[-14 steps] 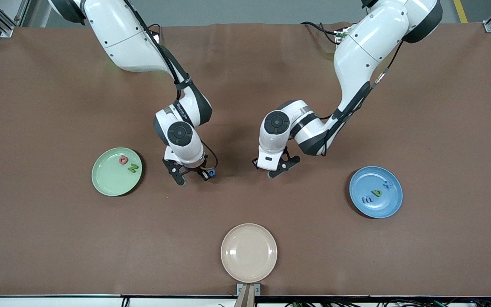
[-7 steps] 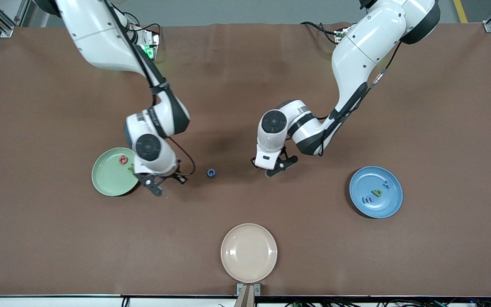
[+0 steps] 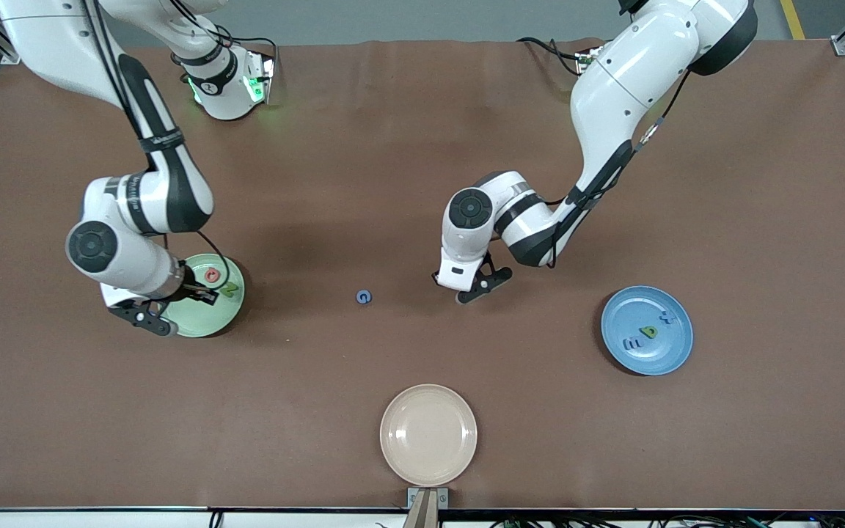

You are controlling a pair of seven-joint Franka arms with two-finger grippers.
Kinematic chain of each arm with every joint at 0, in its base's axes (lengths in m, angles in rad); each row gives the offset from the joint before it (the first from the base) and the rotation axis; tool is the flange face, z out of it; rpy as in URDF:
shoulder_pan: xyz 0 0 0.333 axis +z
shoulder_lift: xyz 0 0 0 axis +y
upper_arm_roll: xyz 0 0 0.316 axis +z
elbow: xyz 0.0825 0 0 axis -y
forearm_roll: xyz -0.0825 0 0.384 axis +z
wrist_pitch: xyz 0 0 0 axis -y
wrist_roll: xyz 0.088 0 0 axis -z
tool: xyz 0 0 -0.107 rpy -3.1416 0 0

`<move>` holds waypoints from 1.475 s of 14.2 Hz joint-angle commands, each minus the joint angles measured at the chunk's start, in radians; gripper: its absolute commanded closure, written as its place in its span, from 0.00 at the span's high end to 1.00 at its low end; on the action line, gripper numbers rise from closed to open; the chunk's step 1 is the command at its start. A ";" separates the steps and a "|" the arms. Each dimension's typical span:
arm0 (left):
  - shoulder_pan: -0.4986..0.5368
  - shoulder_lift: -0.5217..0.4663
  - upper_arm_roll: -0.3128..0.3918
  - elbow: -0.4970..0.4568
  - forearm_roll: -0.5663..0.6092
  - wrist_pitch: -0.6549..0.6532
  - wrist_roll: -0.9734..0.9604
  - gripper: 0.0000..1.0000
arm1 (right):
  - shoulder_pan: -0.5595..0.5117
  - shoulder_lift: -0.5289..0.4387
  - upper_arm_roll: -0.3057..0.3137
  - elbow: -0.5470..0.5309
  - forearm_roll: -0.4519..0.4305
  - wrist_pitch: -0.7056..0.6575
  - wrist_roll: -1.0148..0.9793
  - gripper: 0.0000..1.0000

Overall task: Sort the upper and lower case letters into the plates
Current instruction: 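Place the u on the blue plate while the right gripper releases B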

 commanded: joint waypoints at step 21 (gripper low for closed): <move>0.513 -0.151 0.004 0.033 0.022 -0.203 0.891 0.04 | -0.134 0.026 0.023 -0.202 -0.009 0.289 -0.198 1.00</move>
